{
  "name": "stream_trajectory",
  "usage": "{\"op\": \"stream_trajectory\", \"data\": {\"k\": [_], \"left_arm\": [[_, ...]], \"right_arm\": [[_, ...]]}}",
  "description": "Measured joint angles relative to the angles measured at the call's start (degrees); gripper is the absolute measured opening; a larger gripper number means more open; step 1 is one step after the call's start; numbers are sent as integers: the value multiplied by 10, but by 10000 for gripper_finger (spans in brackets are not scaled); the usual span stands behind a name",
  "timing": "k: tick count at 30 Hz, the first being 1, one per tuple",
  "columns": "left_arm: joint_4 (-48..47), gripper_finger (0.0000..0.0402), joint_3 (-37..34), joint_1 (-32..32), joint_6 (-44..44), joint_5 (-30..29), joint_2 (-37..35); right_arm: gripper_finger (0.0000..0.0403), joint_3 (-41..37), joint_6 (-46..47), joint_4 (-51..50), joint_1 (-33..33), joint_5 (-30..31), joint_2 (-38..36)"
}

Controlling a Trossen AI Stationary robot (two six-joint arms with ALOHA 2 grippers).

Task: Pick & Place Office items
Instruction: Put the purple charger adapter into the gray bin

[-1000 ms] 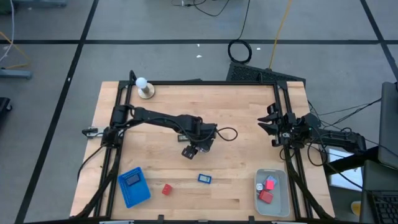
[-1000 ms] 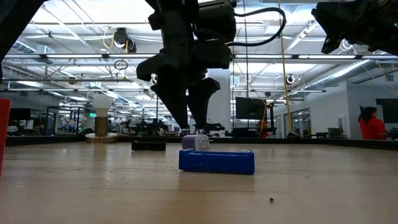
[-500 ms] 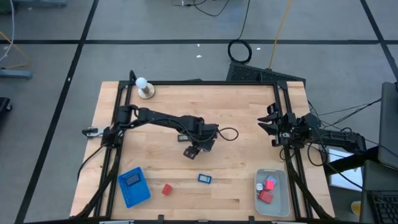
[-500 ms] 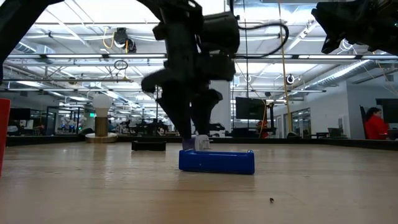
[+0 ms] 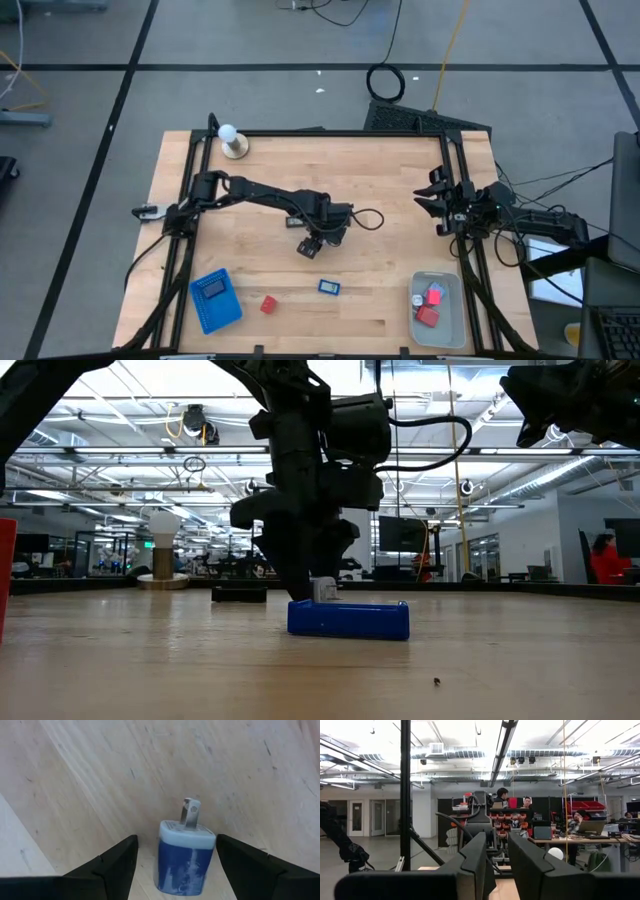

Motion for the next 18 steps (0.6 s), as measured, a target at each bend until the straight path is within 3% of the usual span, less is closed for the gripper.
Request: {"op": "stream_trajectory", "data": {"k": [6, 12, 18], "left_arm": [[-4, 244, 0, 0, 0, 0, 0], [-9, 131, 0, 0, -1, 0, 0], [-9, 131, 0, 0, -2, 0, 0]], "right_arm": [[73, 0, 0, 1, 0, 0, 0], [73, 0, 0, 1, 0, 0, 0], [73, 0, 0, 1, 0, 0, 0]]}}
